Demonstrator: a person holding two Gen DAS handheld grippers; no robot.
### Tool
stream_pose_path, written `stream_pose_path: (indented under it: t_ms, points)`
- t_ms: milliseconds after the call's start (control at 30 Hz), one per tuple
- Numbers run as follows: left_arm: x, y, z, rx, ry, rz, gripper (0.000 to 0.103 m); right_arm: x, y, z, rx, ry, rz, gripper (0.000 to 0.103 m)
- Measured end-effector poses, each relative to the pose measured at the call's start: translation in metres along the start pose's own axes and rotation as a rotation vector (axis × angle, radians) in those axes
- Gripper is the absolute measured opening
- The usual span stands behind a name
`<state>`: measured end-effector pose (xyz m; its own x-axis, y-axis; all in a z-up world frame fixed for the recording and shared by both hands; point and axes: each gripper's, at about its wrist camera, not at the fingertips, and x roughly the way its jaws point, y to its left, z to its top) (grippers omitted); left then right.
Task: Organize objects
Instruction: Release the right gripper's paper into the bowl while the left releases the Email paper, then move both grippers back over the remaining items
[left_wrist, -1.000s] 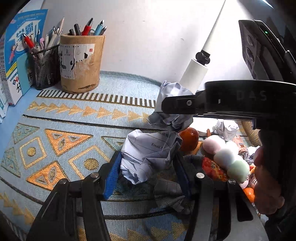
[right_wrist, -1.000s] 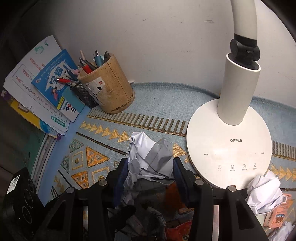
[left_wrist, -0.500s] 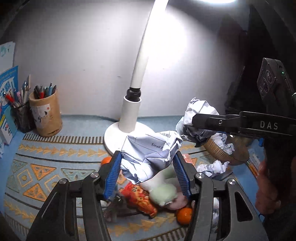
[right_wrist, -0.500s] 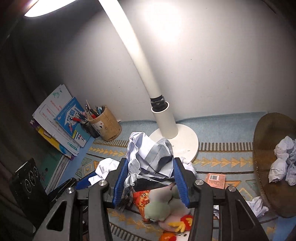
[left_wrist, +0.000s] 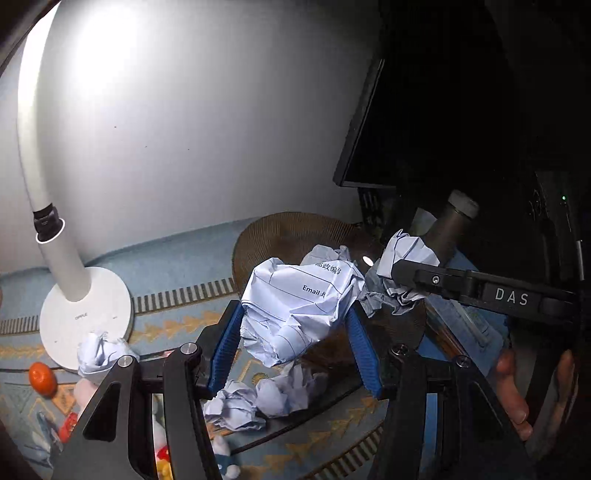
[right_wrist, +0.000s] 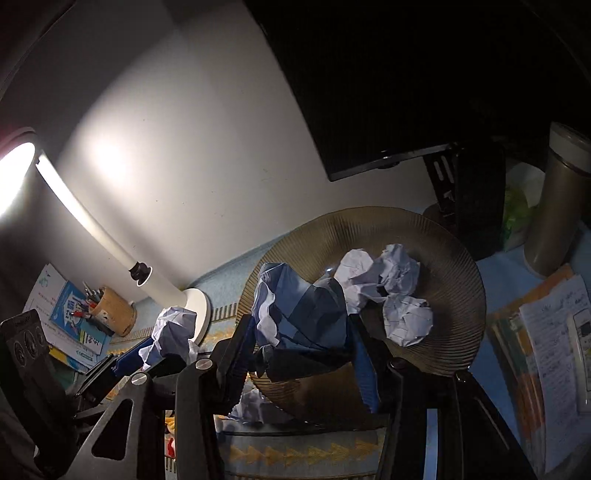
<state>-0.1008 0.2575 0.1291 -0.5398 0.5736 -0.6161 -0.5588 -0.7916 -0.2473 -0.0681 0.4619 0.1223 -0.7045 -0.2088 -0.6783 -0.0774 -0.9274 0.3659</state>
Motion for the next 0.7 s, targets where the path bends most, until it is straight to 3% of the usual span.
stream_pose_path:
  t_ms: [233, 300, 333, 367, 700]
  points:
    - [0.052, -0.027, 0.002, 0.031, 0.054, -0.003, 0.056, 0.016, -0.054, -0.002, 0.045, 0.04, -0.062, 0.05]
    - [0.059, -0.029, 0.002, 0.021, 0.049, 0.005, 0.07, 0.02, -0.059, -0.001, 0.046, 0.044, -0.067, 0.059]
    - [0.061, -0.028, 0.002, 0.014, 0.045, 0.014, 0.088, 0.022, -0.062, -0.001, 0.047, 0.044, -0.07, 0.064]
    - [0.059, -0.031, 0.002, 0.007, 0.036, 0.019, 0.1, 0.023, -0.064, -0.001, 0.053, 0.038, -0.065, 0.069]
    - [0.038, -0.018, 0.003, -0.044, 0.01, 0.008, 0.1, 0.022, -0.059, -0.004, 0.04, 0.031, -0.039, 0.069]
